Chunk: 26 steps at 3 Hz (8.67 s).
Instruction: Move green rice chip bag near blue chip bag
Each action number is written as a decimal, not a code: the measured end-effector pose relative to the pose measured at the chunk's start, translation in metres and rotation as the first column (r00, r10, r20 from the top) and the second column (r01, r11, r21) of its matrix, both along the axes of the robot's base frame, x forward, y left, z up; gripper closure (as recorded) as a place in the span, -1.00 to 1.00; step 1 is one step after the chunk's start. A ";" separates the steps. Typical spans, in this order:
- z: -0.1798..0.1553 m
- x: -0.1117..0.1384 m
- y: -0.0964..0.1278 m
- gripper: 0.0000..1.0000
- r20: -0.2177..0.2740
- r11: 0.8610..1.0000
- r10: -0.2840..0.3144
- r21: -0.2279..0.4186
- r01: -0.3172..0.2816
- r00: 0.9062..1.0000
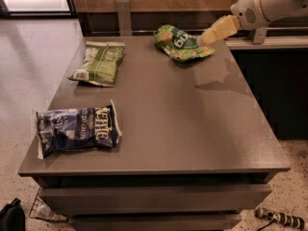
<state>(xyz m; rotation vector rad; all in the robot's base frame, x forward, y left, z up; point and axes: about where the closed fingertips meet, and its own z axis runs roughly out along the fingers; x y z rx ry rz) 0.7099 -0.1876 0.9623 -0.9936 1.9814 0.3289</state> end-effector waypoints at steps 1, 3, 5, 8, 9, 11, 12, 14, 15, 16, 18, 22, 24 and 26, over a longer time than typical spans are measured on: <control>-0.015 0.033 0.019 -1.00 -0.009 0.990 0.002 0.138 -0.001 1.000; -0.047 0.062 0.031 -1.00 -0.042 0.987 -0.009 0.161 0.016 0.999; -0.084 0.102 0.064 -1.00 -0.059 0.995 -0.063 0.077 0.067 0.996; -0.119 0.118 0.078 -1.00 -0.050 0.989 -0.148 -0.017 0.147 0.988; -0.135 0.125 0.072 -0.60 -0.088 0.983 -0.181 0.011 0.182 0.980; -0.140 0.125 0.077 0.47 -0.095 0.985 -0.173 0.009 0.174 0.980; -0.138 0.125 0.078 1.00 -0.096 0.985 -0.172 0.009 0.174 0.980; -0.115 0.125 0.084 1.00 -0.045 0.988 -0.156 -0.015 0.156 0.987; -0.085 0.120 0.078 1.00 0.000 0.986 -0.163 -0.039 0.163 0.987; -0.059 0.110 0.063 1.00 0.022 0.989 -0.148 -0.028 0.148 0.989; 0.017 0.038 0.028 1.00 0.013 1.000 0.007 0.009 -0.007 1.000; 0.041 -0.131 0.054 1.00 -0.065 0.968 0.215 -0.117 -0.221 0.974; 0.004 -0.194 0.070 1.00 -0.171 0.860 0.487 -0.077 -0.504 0.857; -0.009 -0.227 0.119 1.00 -0.249 0.768 0.612 -0.039 -0.639 0.751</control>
Offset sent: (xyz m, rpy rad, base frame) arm 0.0267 0.0160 -0.0108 0.1123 0.0060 0.0011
